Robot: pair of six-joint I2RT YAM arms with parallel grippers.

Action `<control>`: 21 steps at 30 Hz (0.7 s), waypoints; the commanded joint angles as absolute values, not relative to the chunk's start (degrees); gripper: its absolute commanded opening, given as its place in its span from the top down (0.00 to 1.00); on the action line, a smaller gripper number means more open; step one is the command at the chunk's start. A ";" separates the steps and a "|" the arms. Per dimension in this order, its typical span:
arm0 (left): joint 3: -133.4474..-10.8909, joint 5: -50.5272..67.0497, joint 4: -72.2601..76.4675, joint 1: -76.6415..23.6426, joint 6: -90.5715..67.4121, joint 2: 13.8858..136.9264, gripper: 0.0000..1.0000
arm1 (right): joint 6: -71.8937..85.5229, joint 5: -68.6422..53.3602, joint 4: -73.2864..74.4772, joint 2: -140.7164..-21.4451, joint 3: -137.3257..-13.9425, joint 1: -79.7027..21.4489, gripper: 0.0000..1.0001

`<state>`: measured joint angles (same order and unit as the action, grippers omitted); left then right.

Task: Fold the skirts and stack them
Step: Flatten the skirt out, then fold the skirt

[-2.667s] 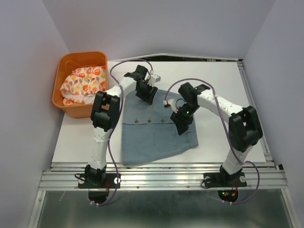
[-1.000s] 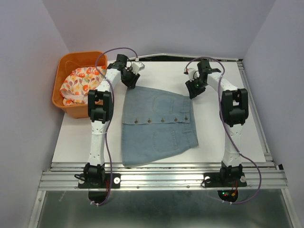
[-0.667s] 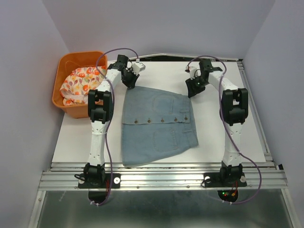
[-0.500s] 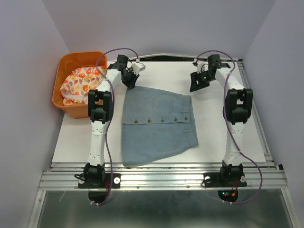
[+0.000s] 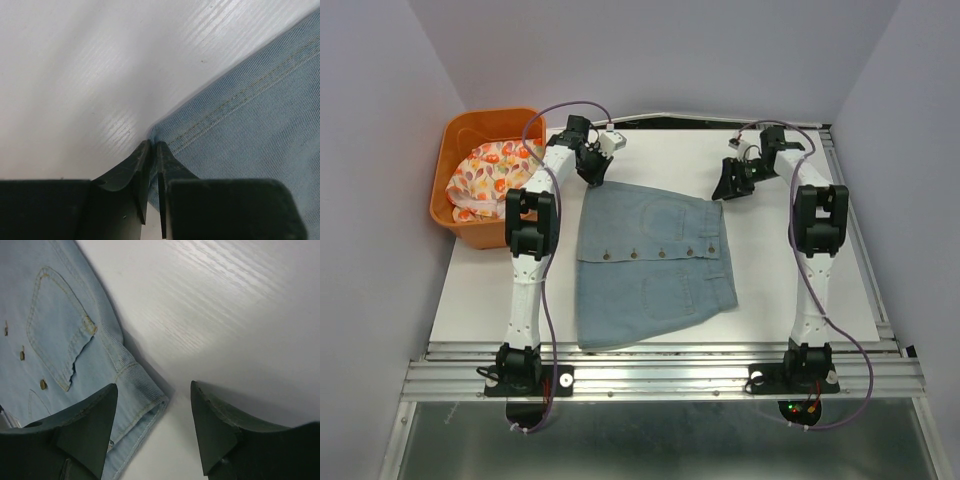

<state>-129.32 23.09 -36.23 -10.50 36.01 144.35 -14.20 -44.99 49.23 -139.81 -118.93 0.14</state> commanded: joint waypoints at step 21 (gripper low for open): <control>-133.15 21.01 -35.78 -9.14 33.84 140.63 1.00 | -17.76 -43.60 48.43 -138.08 -120.32 -0.97 0.99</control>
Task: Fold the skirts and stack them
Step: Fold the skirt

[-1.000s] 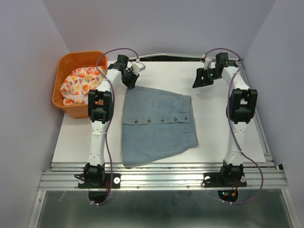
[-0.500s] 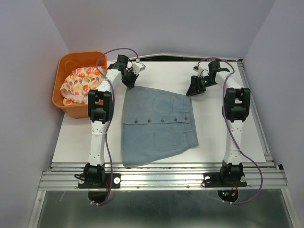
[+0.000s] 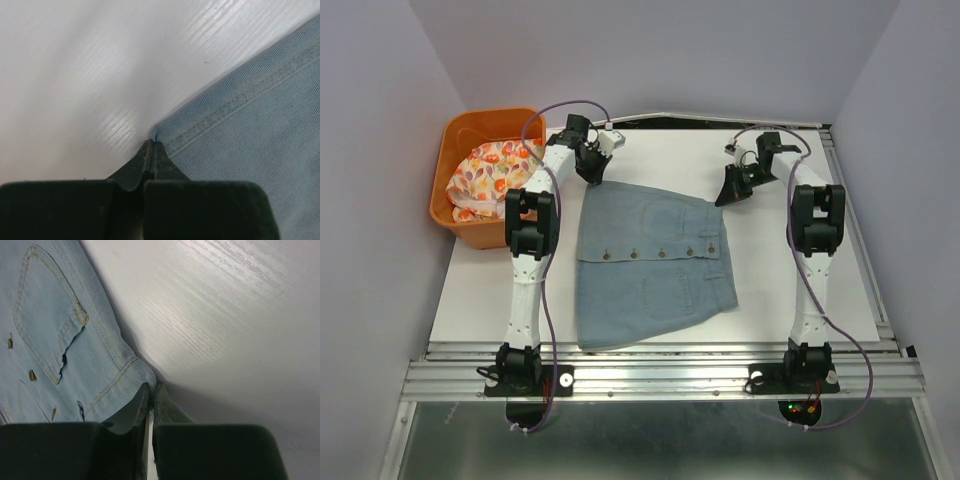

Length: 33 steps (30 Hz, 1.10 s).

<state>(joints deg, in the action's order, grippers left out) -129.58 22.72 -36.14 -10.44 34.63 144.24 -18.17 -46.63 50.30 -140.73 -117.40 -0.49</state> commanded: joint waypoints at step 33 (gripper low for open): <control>-79.47 31.37 -18.80 -8.96 48.15 87.64 1.00 | -34.18 -41.05 40.26 -100.22 -88.63 -0.44 0.99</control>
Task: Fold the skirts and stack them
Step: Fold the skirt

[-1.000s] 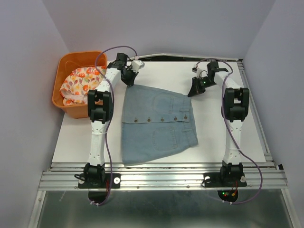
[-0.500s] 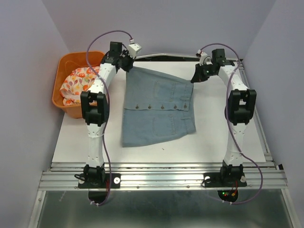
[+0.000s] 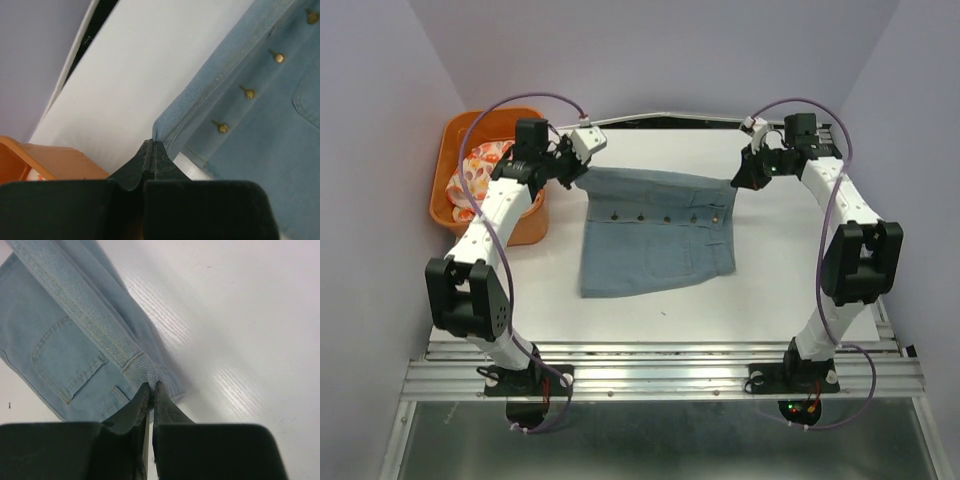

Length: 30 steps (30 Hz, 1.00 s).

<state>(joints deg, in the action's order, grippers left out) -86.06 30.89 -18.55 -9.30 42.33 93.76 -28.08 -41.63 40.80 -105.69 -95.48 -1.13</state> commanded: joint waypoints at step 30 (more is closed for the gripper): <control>-58.17 18.90 -21.61 -21.09 44.56 85.26 1.00 | -34.01 -28.57 27.67 -87.89 -63.45 -8.70 0.99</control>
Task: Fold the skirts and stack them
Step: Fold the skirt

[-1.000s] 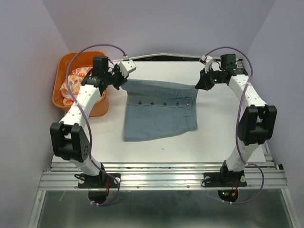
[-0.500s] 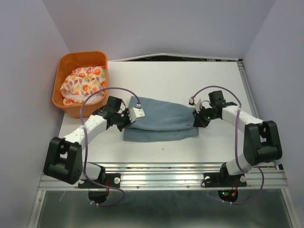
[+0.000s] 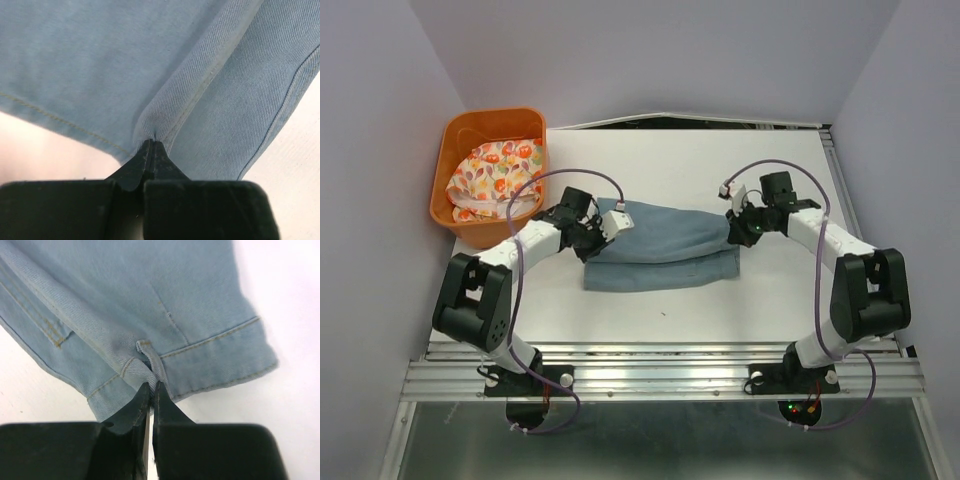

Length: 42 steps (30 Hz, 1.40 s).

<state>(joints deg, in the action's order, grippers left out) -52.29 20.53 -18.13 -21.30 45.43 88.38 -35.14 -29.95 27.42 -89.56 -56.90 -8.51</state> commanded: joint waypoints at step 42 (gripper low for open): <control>-54.14 24.08 -26.91 -26.19 34.73 73.45 0.44 | -29.62 -35.25 33.58 -84.00 -68.63 -9.75 0.42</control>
<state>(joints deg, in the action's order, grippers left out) -53.63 23.49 -30.87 -26.39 42.30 68.53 -34.24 -33.50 36.73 -76.55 -65.34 -9.37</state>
